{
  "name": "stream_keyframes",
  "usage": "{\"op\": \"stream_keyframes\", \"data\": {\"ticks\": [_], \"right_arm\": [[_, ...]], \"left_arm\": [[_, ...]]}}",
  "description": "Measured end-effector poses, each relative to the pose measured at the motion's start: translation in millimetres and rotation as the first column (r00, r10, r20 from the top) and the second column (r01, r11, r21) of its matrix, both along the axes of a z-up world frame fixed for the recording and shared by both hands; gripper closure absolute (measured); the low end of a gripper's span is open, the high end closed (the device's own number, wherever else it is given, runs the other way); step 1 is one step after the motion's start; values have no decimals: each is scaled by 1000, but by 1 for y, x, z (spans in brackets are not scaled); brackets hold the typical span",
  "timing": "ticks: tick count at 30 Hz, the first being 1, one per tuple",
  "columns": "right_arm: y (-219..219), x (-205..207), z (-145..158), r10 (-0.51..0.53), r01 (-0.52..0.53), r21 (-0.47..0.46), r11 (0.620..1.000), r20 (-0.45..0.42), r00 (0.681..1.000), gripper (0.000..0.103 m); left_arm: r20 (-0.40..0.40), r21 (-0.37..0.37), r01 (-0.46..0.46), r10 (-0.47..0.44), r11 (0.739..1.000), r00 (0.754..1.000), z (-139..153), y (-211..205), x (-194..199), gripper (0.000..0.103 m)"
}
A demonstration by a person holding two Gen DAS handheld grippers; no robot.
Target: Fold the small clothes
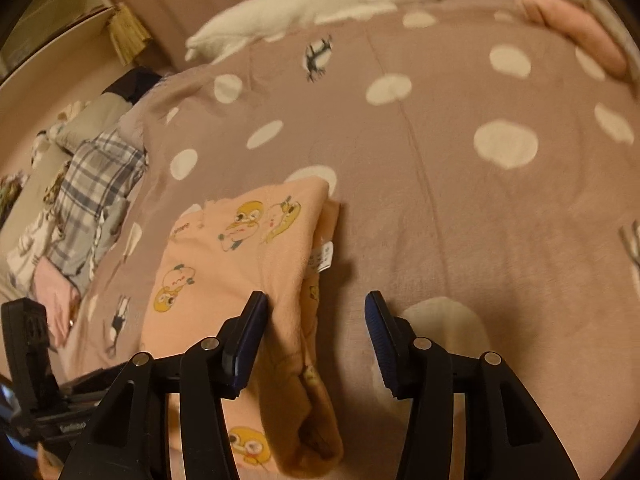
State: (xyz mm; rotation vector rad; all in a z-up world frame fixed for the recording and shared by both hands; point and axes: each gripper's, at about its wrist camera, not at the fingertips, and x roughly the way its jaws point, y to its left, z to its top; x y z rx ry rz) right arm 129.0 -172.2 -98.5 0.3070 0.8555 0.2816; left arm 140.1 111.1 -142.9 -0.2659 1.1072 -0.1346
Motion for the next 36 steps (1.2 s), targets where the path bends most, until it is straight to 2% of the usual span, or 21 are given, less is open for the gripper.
{"op": "stream_keyframes", "data": {"ticks": [3, 6, 8, 11, 17, 18, 21, 23, 29, 31, 33, 36], "right_arm": [[12, -16, 5, 84, -83, -34, 996, 49, 995, 53], [23, -21, -6, 99, -97, -134, 986, 7, 995, 53], [21, -17, -18, 73, -81, -167, 983, -57, 996, 53], [11, -18, -21, 30, -44, -148, 988, -100, 995, 53], [16, -44, 6, 48, -53, -173, 984, -31, 998, 53], [18, -48, 9, 52, -55, -173, 983, -23, 998, 52], [22, -65, 24, 59, -56, -183, 981, 9, 998, 36], [24, -77, 33, 66, -60, -188, 980, 27, 997, 32], [23, -103, 57, 65, -51, -191, 980, 70, 995, 12], [24, -111, 65, 65, -46, -204, 978, 88, 994, 2], [26, -120, 74, 67, -39, -222, 974, 119, 991, 1], [30, -128, 83, 74, -37, -250, 968, 141, 987, 1]], "left_arm": [[4, 34, -9, 9, 999, 1000, -4, 0, -8, 20], [8, 57, -12, 12, 998, 1000, -4, -2, -14, 20], [8, 63, -13, 12, 998, 1000, -1, -3, -19, 20], [44, 84, -20, 16, 996, 999, 10, -3, -31, 20], [108, 102, -23, 12, 995, 994, 41, -6, -56, 17], [112, 106, -17, 5, 994, 994, 46, -8, -60, 15], [130, 131, -11, -6, 991, 991, 60, -15, -71, 10], [152, 143, -15, -7, 990, 988, 73, -18, -80, 2], [220, 163, -49, 12, 985, 975, 107, -23, -109, 0], [226, 147, -43, 9, 988, 974, 114, -24, -116, 0], [224, 109, -30, 4, 994, 975, 122, -24, -124, 0], [221, 131, -34, 4, 991, 975, 130, -27, -130, 0]]}}
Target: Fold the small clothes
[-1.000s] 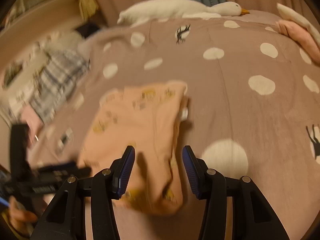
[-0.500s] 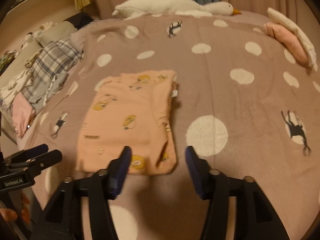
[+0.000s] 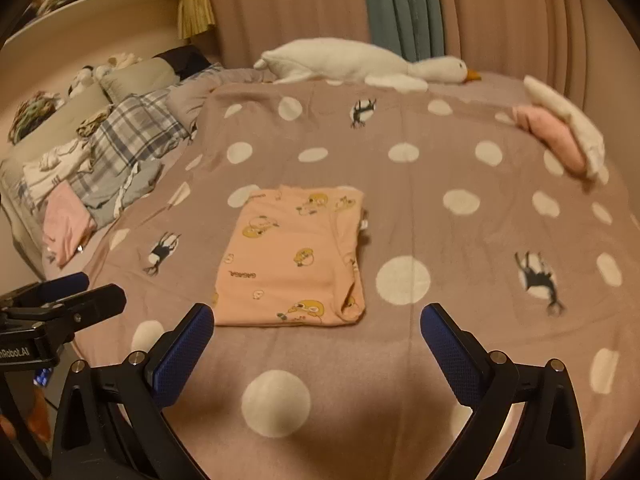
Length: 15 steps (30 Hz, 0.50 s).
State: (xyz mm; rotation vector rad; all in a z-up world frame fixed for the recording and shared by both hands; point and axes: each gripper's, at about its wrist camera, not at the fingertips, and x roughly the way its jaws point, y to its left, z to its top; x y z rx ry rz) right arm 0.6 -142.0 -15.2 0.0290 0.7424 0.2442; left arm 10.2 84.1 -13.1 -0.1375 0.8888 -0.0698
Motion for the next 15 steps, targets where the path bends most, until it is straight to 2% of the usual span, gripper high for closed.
{"op": "stream_keyframes", "data": {"ticks": [4, 8, 11, 15], "right_arm": [[5, -9, 13, 11, -11, 2, 1000, 42, 999, 1], [8, -6, 4, -11, 11, -26, 1000, 14, 1000, 1], [10, -8, 0, 0, 0, -15, 1000, -8, 1000, 1], [11, -11, 2, 0, 0, -21, 1000, -3, 1000, 1]], "left_arm": [[7, 84, -12, 12, 996, 1000, 7, -7, -9, 0], [1, 92, -27, 27, 995, 1000, 3, -4, -12, 0], [0, 117, -41, 41, 992, 999, 2, -3, -12, 0], [0, 111, -45, 46, 993, 999, 2, -2, -13, 0]]}}
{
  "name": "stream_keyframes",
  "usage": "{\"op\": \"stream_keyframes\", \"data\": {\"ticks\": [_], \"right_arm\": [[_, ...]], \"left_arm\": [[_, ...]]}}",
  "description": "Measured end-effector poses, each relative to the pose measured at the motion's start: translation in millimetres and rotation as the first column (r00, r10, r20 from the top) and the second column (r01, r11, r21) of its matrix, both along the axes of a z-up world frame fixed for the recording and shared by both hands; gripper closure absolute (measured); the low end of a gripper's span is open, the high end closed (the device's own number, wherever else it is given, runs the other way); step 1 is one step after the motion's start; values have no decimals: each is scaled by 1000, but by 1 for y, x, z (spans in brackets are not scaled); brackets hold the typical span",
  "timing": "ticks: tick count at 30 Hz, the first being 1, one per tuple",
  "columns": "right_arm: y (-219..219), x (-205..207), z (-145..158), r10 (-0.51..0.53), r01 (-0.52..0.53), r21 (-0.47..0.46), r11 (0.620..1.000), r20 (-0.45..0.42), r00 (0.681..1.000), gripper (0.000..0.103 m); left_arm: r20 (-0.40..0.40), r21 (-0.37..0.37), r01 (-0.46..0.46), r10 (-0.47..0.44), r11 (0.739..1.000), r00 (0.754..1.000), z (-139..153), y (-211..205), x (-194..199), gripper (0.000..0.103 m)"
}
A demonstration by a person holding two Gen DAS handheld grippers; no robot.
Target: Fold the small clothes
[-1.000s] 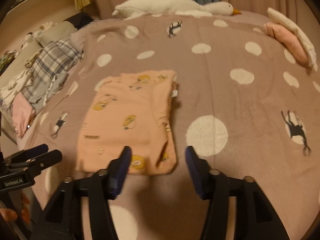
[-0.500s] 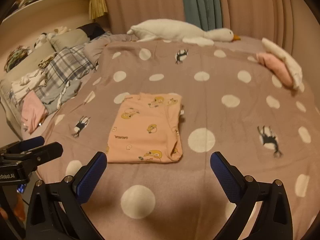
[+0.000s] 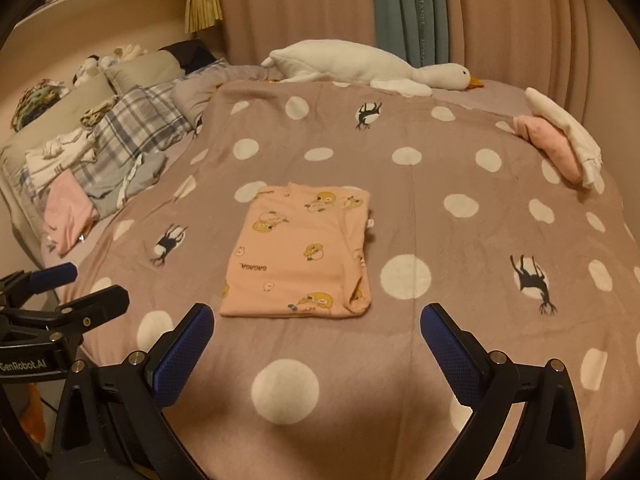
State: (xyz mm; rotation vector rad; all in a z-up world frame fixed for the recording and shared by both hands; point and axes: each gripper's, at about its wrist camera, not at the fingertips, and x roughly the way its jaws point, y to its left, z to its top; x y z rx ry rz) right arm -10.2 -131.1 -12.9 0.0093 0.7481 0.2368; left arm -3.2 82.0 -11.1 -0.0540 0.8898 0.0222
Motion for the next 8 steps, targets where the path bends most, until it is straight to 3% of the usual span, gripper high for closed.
{"op": "stream_keyframes", "data": {"ticks": [8], "right_arm": [[-1, -1, 2, 0, 0, 6, 1000, 1, 1000, 1]], "left_arm": [[4, 7, -3, 3, 1000, 1000, 1, -2, 0, 0]]}}
